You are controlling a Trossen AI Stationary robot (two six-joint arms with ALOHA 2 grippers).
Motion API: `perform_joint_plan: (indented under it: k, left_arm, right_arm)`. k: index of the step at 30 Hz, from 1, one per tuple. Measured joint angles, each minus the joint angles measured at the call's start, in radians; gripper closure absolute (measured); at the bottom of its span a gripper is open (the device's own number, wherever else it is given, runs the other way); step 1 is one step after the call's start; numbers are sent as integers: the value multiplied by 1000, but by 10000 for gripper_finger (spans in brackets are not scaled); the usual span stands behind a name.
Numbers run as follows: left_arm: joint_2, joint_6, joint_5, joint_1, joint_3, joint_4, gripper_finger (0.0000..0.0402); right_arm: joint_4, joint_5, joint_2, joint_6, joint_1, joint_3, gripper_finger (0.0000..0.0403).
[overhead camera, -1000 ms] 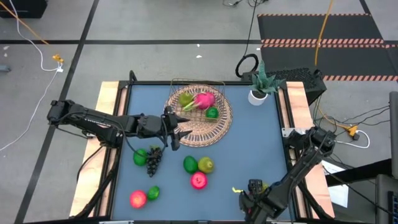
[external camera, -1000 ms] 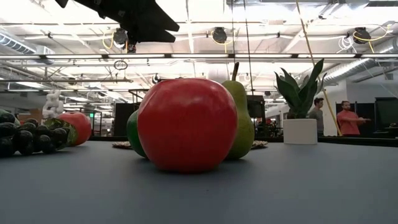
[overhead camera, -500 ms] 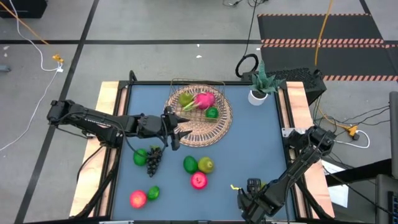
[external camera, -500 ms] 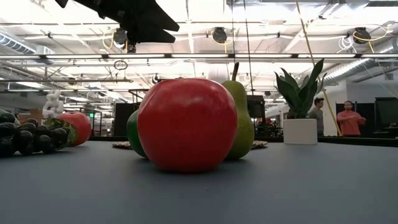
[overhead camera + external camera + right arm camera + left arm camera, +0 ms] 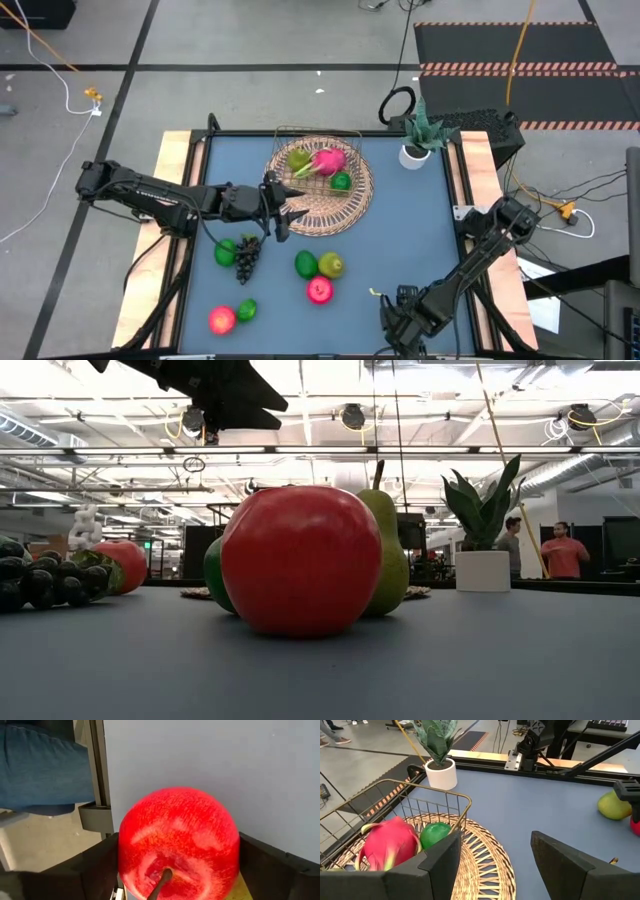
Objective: Build produce basket
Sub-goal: Put the red apple into the gold wire basket
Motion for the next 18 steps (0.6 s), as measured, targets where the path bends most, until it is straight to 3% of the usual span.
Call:
perform_joint_plan:
  k: [6, 11, 15, 18]
  left_arm:
    - [0, 0, 0, 0, 0, 0, 158]
    - [0, 73, 0, 1, 0, -1, 158]
    - [0, 185, -27, 21, 0, 8, 158]
    - [-1, 224, -81, 45, 0, 14, 158]
  right_arm:
    - [-3, 79, -99, 5, 1, -4, 69]
    - [-23, 296, -233, -16, -6, -5, 69]
    - [-22, 480, -336, -180, -65, -5, 68]
    - [49, 631, -400, -398, -174, -5, 65]
